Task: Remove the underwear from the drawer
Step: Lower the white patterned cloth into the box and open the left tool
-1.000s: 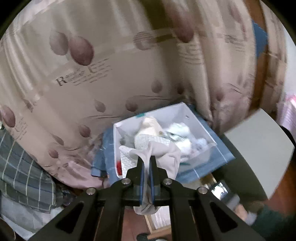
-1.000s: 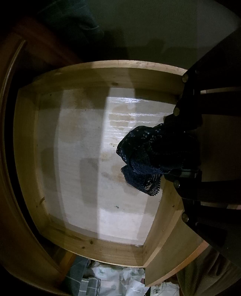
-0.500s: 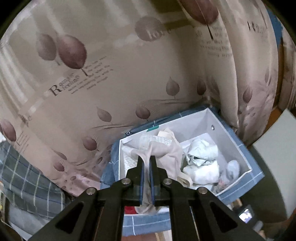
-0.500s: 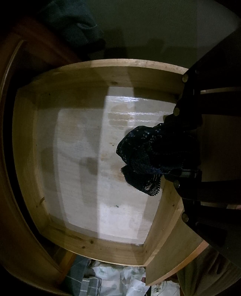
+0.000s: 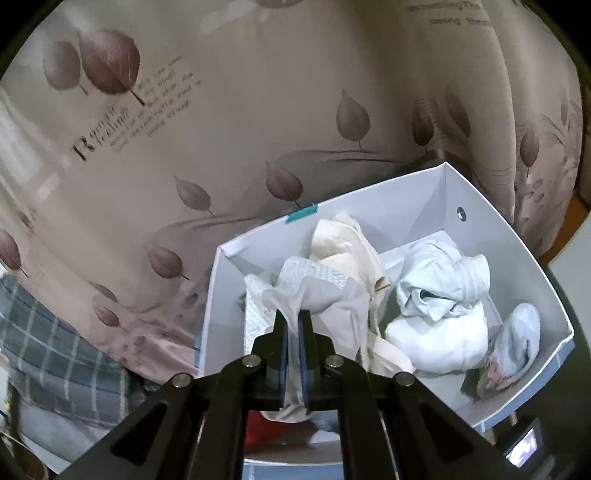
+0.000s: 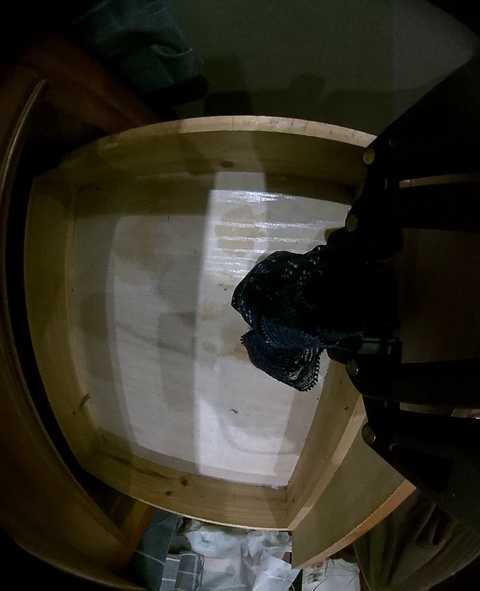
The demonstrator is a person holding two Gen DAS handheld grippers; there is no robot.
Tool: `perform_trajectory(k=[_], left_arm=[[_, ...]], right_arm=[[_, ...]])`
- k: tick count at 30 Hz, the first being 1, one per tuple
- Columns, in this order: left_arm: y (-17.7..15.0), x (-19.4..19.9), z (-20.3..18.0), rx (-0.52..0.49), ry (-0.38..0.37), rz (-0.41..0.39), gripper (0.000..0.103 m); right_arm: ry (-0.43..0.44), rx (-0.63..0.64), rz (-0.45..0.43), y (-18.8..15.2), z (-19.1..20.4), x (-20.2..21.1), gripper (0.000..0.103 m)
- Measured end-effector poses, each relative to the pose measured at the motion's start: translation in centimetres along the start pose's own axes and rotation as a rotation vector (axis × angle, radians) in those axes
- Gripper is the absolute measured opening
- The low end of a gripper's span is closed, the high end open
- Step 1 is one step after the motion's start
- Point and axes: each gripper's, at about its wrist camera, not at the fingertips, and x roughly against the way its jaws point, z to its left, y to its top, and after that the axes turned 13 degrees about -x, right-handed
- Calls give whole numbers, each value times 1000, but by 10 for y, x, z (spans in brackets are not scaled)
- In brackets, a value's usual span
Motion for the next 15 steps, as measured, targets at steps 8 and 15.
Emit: perform_trajectory(k=[8,15], left_arm=[[-4,-13,-1,79,-94,19,9],[-11,-10,5,146,-140,33,26]], right_arm=[[4,-5,-1,0,0,0,28],[6,-8,0,0,0,0,28]])
